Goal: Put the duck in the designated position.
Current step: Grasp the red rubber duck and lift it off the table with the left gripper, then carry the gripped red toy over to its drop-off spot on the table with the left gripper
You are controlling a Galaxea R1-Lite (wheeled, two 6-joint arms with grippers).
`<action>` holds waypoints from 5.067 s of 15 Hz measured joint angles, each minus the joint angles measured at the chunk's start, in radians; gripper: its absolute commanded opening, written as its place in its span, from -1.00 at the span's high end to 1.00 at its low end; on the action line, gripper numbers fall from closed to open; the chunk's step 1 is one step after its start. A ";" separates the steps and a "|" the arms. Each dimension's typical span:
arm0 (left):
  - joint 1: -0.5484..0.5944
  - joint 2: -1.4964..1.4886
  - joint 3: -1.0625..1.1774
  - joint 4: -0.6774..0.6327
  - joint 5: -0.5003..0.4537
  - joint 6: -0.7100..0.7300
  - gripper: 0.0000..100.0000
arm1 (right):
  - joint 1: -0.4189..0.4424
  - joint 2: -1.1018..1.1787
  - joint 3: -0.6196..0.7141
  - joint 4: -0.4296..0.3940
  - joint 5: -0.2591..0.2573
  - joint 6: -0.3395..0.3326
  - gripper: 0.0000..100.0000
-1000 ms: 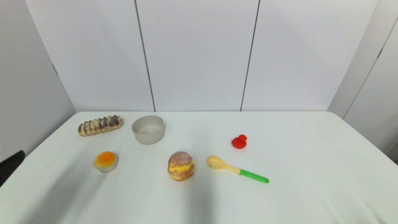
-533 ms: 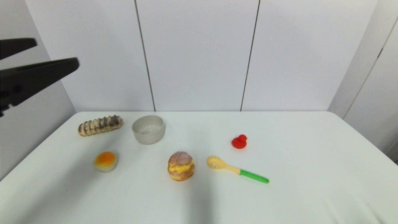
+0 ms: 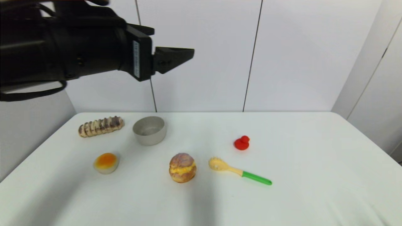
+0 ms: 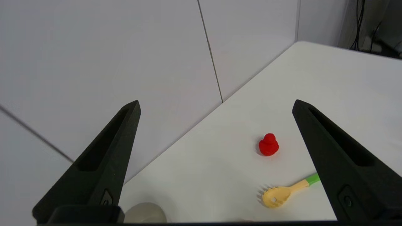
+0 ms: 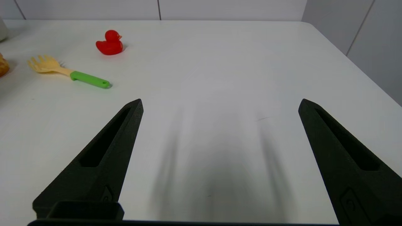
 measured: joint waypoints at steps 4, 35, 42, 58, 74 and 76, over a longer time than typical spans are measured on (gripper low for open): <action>-0.040 0.219 -0.178 0.099 -0.001 0.017 -1.00 | 0.000 0.000 0.000 0.000 0.000 0.000 -1.00; -0.104 0.936 -0.606 0.281 -0.066 0.017 -1.00 | 0.000 0.000 0.000 0.000 0.000 0.000 -1.00; -0.103 0.953 -0.607 0.249 -0.064 -0.006 -1.00 | 0.000 0.000 0.000 0.000 0.000 0.001 -1.00; -0.093 0.983 -0.607 0.212 -0.065 -0.030 1.00 | 0.000 0.000 0.000 0.000 0.000 0.000 -1.00; -0.089 0.848 -0.597 0.219 -0.064 -0.032 1.00 | 0.000 0.000 0.000 0.000 0.000 0.001 -1.00; -0.087 0.802 -0.596 0.218 -0.056 -0.039 1.00 | 0.000 0.000 0.000 0.000 0.000 0.000 -1.00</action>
